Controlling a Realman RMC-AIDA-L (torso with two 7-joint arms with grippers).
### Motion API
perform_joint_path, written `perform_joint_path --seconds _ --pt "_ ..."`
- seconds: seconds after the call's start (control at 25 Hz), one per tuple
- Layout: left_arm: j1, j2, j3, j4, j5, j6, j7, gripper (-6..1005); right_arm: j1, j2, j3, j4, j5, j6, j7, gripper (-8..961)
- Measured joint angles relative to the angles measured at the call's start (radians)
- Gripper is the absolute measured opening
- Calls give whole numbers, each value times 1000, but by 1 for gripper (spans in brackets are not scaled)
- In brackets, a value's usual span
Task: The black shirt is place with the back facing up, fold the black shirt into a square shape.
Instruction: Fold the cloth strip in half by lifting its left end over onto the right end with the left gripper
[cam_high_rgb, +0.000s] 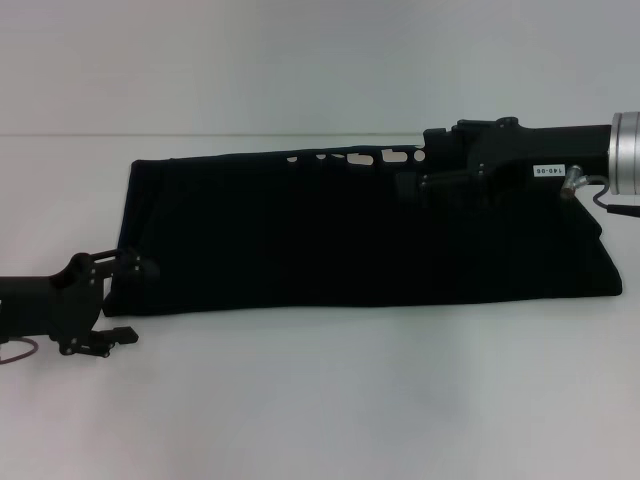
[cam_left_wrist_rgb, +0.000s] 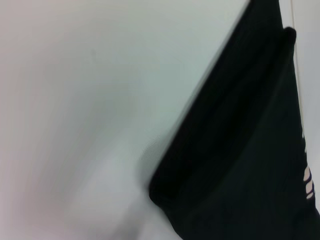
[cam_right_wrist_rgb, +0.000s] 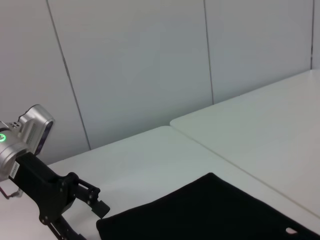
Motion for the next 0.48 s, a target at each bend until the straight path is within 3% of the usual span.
perform_joint_path --seconds 0.48 --pt "-2 -2 0 -35 -3 -64 -1 950 -4 1 1 3 23 5 -17 927"
